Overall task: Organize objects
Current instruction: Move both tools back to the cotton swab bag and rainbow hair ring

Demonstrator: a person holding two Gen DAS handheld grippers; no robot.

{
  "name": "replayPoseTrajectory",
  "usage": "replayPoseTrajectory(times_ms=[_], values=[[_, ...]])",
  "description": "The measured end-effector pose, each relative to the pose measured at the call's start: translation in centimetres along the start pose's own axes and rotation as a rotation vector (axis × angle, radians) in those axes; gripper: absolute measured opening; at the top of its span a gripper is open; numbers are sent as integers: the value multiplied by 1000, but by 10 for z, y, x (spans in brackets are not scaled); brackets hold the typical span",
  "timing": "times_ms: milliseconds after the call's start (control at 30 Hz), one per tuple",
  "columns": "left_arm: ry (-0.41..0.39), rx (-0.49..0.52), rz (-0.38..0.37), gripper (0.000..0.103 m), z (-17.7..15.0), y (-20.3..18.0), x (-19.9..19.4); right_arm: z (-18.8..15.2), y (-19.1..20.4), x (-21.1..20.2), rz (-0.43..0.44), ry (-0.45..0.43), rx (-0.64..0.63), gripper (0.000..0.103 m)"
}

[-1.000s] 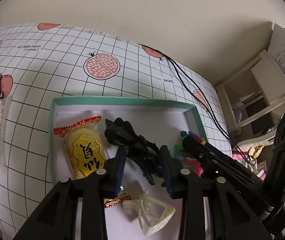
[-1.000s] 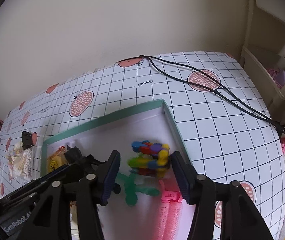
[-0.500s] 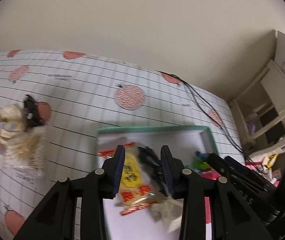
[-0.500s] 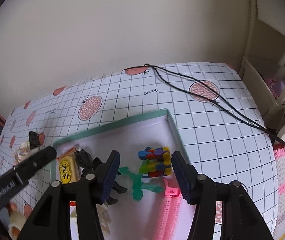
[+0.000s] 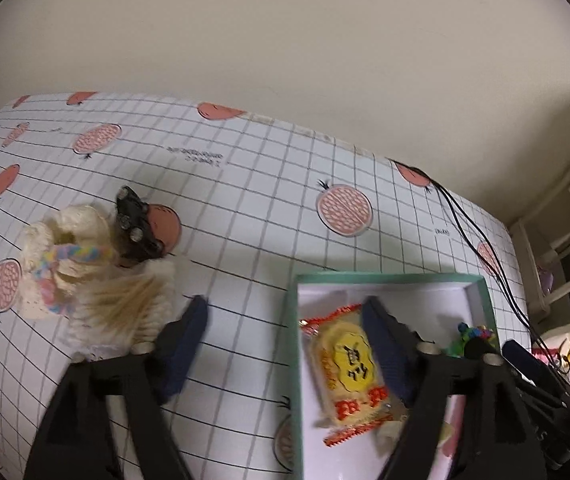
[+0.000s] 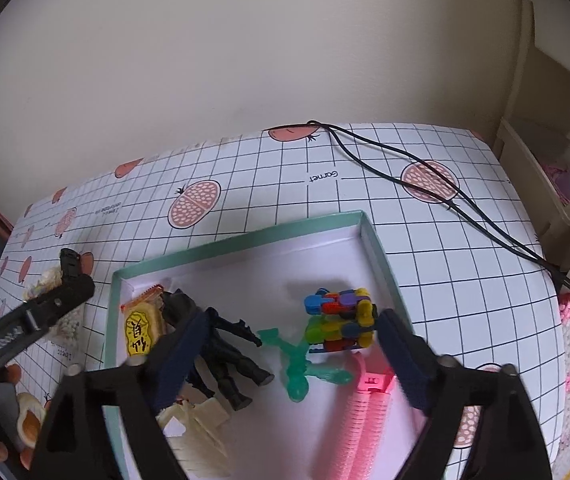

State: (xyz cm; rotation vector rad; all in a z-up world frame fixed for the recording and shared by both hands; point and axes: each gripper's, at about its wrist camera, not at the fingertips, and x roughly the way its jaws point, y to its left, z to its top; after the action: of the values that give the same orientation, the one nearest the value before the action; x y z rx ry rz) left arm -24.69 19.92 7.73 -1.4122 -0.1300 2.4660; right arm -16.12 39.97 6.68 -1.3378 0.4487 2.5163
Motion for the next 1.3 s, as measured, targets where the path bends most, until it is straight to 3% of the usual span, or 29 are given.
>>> replayPoseTrajectory(times_ms=[100,167,867,1300], values=[[-27,8,16,94,3,4,-6,0,4,1,-5,-7,-9,98],[-40,2,27,103,5,9,-8,0,5,1,-6,-5,-7,101],[-44,-8,19,103,15,36,-25,-1,30,-6,-30,-4,-45,103],[-79,-76,36,103,25,93,-66,2,90,-24,39,-29,-117,103]])
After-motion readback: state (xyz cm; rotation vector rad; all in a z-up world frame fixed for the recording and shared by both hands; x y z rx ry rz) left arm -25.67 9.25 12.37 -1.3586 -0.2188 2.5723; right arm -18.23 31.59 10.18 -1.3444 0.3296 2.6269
